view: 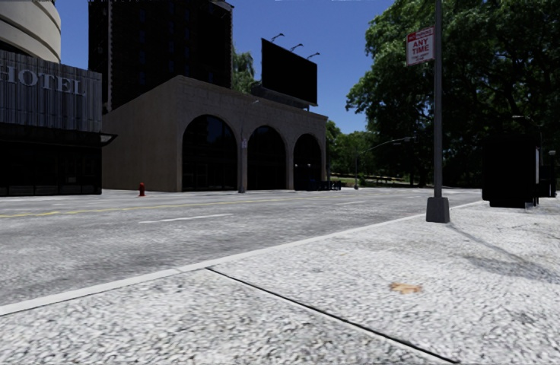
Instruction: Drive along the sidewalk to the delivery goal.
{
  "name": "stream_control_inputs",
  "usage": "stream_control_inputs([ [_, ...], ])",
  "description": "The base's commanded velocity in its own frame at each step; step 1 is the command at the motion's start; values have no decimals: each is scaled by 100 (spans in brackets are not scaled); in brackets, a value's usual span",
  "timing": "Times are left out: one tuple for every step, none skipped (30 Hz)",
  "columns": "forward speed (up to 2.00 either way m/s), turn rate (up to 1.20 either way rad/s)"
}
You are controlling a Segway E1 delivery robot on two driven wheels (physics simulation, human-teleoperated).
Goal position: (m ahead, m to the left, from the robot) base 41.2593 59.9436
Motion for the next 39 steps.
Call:
stream_control_inputs([
  [200,-64],
  [200,-64],
  [200,-64],
  [200,-64],
  [200,-64],
  [200,-64],
  [200,-64],
  [200,-64],
  [200,-64],
  [200,-64],
  [200,-64],
  [200,-64],
  [200,-64],
  [200,-64],
  [200,-64],
  [200,-64],
  [200,-64],
  [200,-64],
  [200,-64],
  [200,-64],
  [200,-64],
  [200,-64],
  [200,-64],
  [200,-64],
  [200,-64],
  [200,-64],
  [200,-64],
  [200,-64],
  [200,-64],
  [200,-64],
  [200,-64],
  [200,-64],
  [200,-64],
  [200,-64],
  [200,-64],
  [200,-64],
  [200,-64],
  [200,-64],
  [200,-64],
])
